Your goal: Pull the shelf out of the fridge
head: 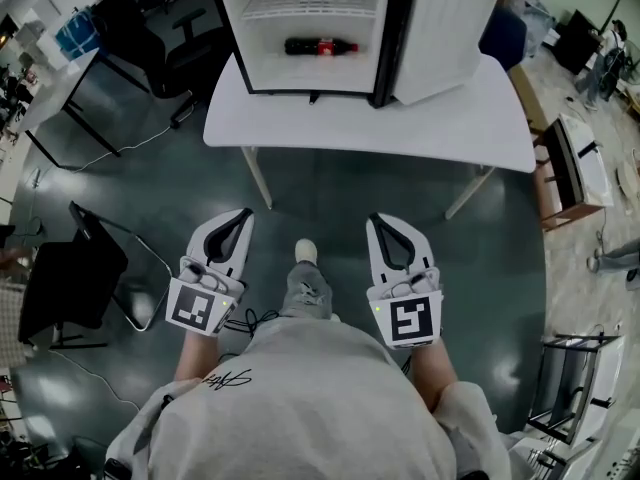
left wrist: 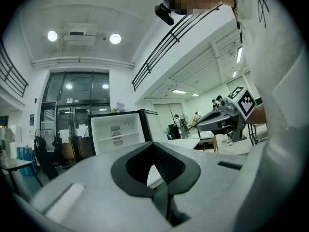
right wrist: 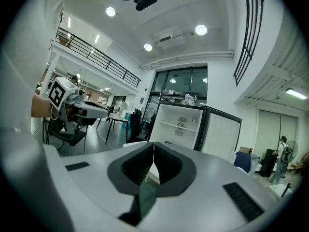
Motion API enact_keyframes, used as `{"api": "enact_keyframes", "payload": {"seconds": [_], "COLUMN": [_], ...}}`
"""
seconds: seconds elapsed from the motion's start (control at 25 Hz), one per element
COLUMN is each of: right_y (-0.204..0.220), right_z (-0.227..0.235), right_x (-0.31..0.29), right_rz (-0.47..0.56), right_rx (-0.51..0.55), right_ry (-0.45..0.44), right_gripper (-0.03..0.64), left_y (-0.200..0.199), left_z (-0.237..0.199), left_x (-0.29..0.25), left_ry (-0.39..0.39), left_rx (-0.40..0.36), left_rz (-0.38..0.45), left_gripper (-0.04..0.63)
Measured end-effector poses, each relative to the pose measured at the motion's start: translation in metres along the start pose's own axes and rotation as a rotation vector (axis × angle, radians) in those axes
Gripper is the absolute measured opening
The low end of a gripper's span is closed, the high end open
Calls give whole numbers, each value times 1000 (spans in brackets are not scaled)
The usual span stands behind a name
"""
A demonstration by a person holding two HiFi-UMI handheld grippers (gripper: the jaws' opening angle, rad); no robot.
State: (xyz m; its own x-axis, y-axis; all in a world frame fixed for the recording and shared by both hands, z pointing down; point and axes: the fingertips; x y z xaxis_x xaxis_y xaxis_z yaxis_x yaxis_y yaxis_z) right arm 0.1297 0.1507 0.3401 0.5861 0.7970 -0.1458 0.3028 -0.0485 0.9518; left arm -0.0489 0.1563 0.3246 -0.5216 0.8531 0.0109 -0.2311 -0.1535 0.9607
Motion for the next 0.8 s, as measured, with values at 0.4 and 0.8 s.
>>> {"api": "enact_keyframes", "payload": {"seconds": [0.4,0.8], "right_y": [-6,-3], "right_z": [22,44], "right_x": [-34,-67], "right_rz": [14,10], "right_rx": [14,3], "right_ry": [29,55], "right_gripper": [12,12], "left_y": [2,12], "left_z": [-26,-52], "left_x": [-37,-72], "left_ry": [15,31], "left_rx": [1,0], "left_rz": [32,38], "left_gripper": [5,5]}}
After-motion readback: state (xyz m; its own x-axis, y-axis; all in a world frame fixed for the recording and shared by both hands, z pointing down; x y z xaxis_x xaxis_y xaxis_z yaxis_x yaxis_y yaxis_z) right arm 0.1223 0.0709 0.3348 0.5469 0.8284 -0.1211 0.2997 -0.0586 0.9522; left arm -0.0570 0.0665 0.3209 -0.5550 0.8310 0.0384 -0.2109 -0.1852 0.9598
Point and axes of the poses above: the fingertips, and each gripper's own axes: x backward along the fingers, z to its right, y out of its underside, and after that the axes turned 4 degrees about -y, right-handed
